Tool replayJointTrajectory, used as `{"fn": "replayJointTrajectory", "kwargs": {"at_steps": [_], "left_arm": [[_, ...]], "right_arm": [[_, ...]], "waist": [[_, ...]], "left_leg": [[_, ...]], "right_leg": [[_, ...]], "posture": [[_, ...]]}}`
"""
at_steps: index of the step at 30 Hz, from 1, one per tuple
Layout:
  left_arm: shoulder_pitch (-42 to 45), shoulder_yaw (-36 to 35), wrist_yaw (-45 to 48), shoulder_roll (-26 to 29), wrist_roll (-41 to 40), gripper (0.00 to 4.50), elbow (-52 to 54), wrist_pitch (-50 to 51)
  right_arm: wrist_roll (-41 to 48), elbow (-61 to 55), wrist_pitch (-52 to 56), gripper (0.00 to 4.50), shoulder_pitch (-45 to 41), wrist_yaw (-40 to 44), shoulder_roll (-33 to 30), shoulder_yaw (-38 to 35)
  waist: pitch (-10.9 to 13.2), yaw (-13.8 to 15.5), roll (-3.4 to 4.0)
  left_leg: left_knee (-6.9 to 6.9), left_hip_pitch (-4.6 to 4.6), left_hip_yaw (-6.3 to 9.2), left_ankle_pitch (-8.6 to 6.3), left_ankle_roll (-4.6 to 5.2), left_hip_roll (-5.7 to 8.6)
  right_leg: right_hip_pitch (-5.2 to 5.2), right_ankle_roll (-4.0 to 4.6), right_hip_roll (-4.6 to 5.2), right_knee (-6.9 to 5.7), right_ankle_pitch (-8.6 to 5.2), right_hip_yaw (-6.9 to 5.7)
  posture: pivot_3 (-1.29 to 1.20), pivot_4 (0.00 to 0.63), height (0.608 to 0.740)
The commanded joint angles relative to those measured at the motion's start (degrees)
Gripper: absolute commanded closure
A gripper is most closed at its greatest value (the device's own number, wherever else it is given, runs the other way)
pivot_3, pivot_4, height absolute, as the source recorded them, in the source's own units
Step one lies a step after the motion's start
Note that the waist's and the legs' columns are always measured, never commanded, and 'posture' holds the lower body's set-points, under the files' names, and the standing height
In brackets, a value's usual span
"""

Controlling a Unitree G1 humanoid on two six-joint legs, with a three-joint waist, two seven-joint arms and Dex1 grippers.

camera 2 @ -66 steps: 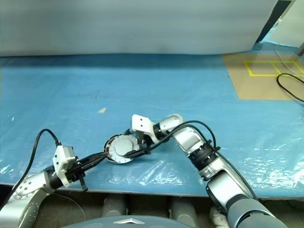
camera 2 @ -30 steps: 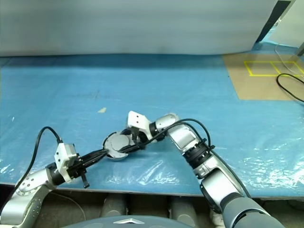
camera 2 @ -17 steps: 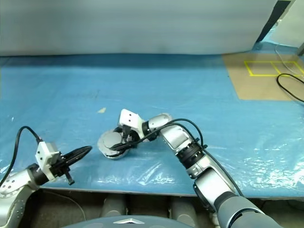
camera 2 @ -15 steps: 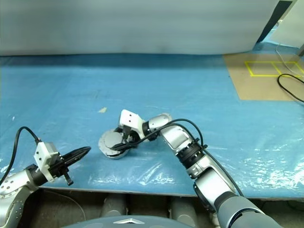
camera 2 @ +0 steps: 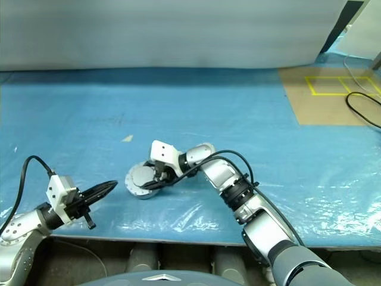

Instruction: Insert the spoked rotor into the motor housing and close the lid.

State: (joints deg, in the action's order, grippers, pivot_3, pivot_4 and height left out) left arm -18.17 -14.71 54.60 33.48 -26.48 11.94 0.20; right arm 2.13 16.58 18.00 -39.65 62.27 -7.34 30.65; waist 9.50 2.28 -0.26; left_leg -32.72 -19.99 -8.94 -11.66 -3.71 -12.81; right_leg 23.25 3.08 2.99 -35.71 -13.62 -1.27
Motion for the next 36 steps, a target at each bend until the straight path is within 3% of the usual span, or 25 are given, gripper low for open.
{"fn": "replayJointTrajectory", "kwargs": {"at_steps": [1, 14, 25, 36], "left_arm": [[0.1, 0.2, -0.3, 0.0, -0.3, 4.5, 2.1, 0.0], [0.3, 1.1, -0.9, -0.1, -0.3, 4.5, 2.6, 0.2], [1.7, 2.1, -0.8, -0.3, 0.2, 4.5, 2.0, 0.0], [2.7, 3.3, -0.5, -0.4, 0.6, 4.5, 1.3, -0.3]], "right_arm": [[-0.4, 0.5, 0.1, 1.54, 0.0, -0.6, 0.9, 0.2], [-5.5, 5.2, -5.6, 1.54, 1.1, -1.8, 0.5, 3.6], [2.8, 2.5, 4.7, 1.54, -1.7, 5.4, -0.8, -2.8], [2.0, -0.9, 5.7, 1.54, 0.0, 4.3, -0.7, -1.5]], "waist": [[0.0, 0.0, 0.0], [0.0, -0.1, 0.0], [0.0, 0.4, 0.01], [0.0, 0.2, 0.0]], "left_leg": [[0.0, 0.01, 0.0, 0.0, 0.0, 0.0], [0.0, 0.11, 0.0, -0.02, 0.04, 0.0], [-0.01, 0.13, 0.0, -0.03, 0.06, 0.04], [0.0, 0.07, 0.0, -0.02, 0.03, 0.01]], "right_leg": [[0.0, 0.0, 0.0, 0.0, 0.0, 0.0], [-0.06, 0.0, 0.0, -0.02, 0.0, 0.02], [-0.19, 0.0, 0.03, 0.04, 0.0, 0.02], [-0.09, 0.01, 0.01, 0.03, 0.0, 0.0]], "posture": [[0.0, 0.15, 0.74], [0.0, 0.15, 0.74], [0.0, 0.15, 0.74], [0.0, 0.15, 0.74]]}}
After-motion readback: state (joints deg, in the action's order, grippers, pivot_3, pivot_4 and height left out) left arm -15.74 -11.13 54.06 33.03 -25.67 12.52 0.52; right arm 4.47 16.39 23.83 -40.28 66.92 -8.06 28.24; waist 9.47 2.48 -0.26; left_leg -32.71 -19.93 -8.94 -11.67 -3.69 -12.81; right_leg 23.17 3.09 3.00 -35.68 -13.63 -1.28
